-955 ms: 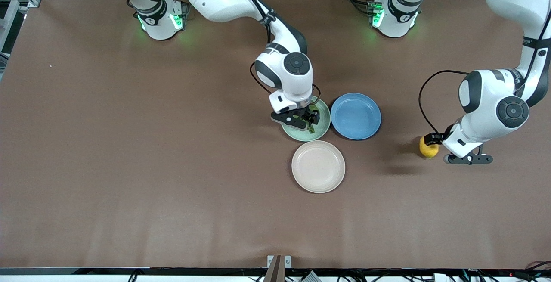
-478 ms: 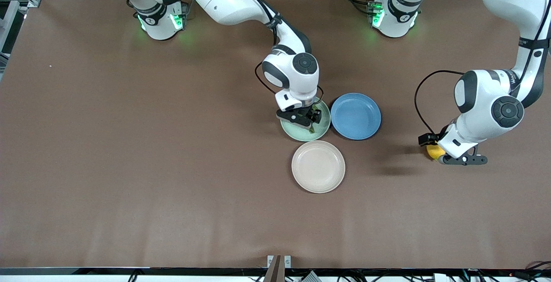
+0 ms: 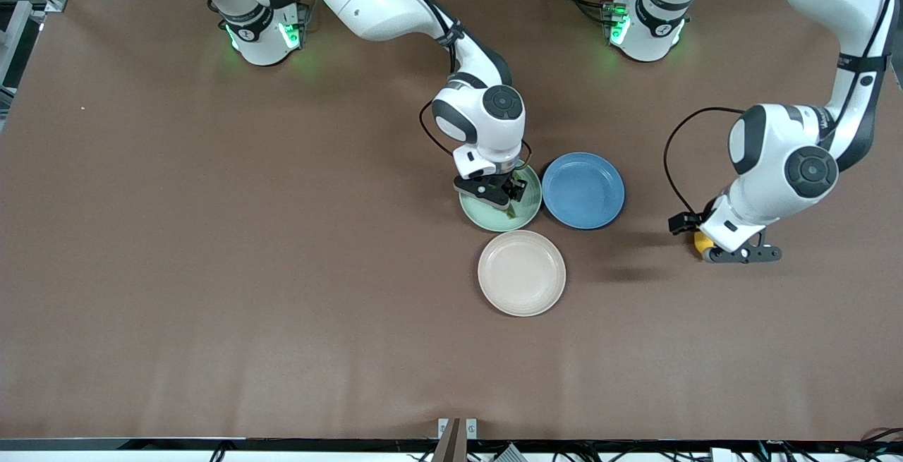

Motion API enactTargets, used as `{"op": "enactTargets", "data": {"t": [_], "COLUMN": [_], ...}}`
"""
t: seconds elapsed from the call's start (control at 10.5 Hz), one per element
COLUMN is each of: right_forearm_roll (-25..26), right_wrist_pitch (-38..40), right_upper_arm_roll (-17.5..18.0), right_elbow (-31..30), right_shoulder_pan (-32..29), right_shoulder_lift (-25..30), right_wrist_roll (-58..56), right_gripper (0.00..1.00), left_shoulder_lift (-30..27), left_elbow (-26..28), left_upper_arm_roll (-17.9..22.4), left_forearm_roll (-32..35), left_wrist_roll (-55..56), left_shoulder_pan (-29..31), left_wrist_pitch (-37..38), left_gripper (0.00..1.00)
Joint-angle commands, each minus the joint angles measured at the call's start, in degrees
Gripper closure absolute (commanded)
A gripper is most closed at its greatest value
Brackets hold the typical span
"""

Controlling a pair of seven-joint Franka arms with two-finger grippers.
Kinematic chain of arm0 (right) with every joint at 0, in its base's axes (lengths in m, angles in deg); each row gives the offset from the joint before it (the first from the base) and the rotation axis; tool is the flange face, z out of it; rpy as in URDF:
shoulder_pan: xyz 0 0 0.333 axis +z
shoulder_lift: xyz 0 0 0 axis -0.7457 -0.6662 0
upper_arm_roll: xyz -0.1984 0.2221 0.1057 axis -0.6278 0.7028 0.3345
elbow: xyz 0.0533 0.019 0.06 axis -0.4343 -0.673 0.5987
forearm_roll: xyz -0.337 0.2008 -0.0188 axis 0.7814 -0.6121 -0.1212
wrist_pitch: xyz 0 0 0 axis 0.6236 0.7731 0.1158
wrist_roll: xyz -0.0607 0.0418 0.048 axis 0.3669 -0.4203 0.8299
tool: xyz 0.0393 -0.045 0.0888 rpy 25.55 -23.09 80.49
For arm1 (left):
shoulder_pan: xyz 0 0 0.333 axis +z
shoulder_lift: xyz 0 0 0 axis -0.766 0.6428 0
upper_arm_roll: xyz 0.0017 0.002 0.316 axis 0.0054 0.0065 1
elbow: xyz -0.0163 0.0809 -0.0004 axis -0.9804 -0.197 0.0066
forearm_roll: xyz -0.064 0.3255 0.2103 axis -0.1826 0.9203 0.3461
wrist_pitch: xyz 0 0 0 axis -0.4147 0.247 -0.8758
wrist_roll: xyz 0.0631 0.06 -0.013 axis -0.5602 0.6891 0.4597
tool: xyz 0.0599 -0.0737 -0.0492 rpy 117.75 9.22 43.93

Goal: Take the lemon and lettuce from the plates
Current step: 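Set the lemon on the table with the left gripper while the right gripper grasps lettuce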

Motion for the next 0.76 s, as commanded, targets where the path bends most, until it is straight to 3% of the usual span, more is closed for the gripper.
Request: {"op": "enactTargets", "data": {"t": [0.0, 0.19, 0.38, 0.67], "right_forearm_roll": [1.3, 2.7, 2.8, 2.9], "right_wrist_pitch": [0.3, 0.7, 1.1, 2.7], "right_upper_arm_roll": [-0.7, -0.7, -0.7, -0.9], "right_elbow": [2.0, 2.0, 2.1, 2.1], "right_shoulder_pan": [0.7, 0.8, 0.7, 0.1], "right_shoulder_lift": [-1.2, -1.1, -0.7, 0.7], "right_wrist_roll": [2.2, 2.2, 2.1, 0.1], "right_gripper": [0.52, 0.78, 0.97, 1.0], "left_shoulder_lift": [-9.3, -13.4, -15.2, -15.3], "left_elbow": [11.3, 18.2, 19.2, 17.7], "left_upper_arm_roll": [-1.1, -1.3, -2.9, -4.7], "left_forearm_roll": [-3.1, -5.5, -5.6, -5.4], "left_wrist_roll": [1.6, 1.6, 4.1, 5.0], "left_shoulder_pan": [0.7, 0.7, 0.6, 0.5], "left_wrist_pitch": [-5.1, -11.5, -11.5, -11.3], "left_gripper": [0.0, 0.0, 0.0, 0.0]}}
